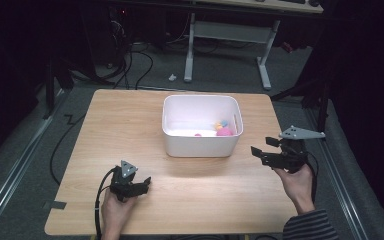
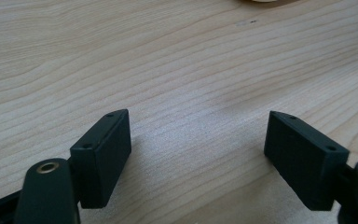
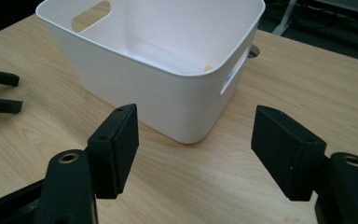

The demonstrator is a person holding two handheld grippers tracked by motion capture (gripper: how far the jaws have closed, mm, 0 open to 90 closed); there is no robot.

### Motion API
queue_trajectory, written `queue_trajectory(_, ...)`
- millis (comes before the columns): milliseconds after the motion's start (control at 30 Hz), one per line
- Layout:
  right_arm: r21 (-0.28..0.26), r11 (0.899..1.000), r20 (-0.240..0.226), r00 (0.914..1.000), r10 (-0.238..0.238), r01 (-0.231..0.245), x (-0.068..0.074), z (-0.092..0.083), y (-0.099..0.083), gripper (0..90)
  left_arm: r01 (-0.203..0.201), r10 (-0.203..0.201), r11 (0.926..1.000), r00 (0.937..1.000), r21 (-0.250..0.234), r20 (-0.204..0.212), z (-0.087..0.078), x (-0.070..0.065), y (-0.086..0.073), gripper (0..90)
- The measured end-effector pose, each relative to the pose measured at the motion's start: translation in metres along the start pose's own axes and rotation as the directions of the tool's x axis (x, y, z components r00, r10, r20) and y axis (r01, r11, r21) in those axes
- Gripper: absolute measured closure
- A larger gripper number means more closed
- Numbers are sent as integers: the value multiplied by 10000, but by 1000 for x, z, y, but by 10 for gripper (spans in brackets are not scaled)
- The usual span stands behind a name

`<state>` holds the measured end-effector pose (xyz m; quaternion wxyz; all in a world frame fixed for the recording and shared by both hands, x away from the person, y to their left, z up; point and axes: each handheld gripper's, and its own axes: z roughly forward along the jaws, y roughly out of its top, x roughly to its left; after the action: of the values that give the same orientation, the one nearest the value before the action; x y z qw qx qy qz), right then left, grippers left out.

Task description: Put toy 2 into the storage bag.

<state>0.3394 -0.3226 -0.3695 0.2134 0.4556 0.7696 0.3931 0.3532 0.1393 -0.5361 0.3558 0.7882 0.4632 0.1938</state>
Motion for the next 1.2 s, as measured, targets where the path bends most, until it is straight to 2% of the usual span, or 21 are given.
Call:
queue_trajectory(233, -146, 9993, 282, 9990, 336, -332, -2, -7, -21, 325, -62, 62, 10000, 10000, 23, 7, 0, 0, 0, 230)
queue_trajectory(367, -234, 9985, 255, 9984, 503, -497, -6, -7, -36, 325, -30, 30, 10000, 10000, 4, 32, 0, 0, 0, 231)
queue_trajectory(567, -247, 9940, 241, 9939, 1074, -1068, -12, -2, -59, 326, -69, 69, 10000, 10000, 23, 0, 0, 0, 0, 231)
queue_trajectory(767, -56, 9908, 313, 9903, 1352, -1351, -15, 13, -77, 326, -65, 65, 10000, 10000, 23, 0, 0, 0, 0, 230)
queue_trajectory(1067, 299, 9874, 313, 9875, 1546, -1555, -16, 46, -104, 326, -76, 77, 10000, 10000, 29, -12, 0, -1, 0, 231)
queue_trajectory(1200, 707, 9849, 526, 9866, 1546, -1581, -17, 64, -117, 326, -56, 56, 10000, 10000, 18, -4, 0, 0, 0, 231)
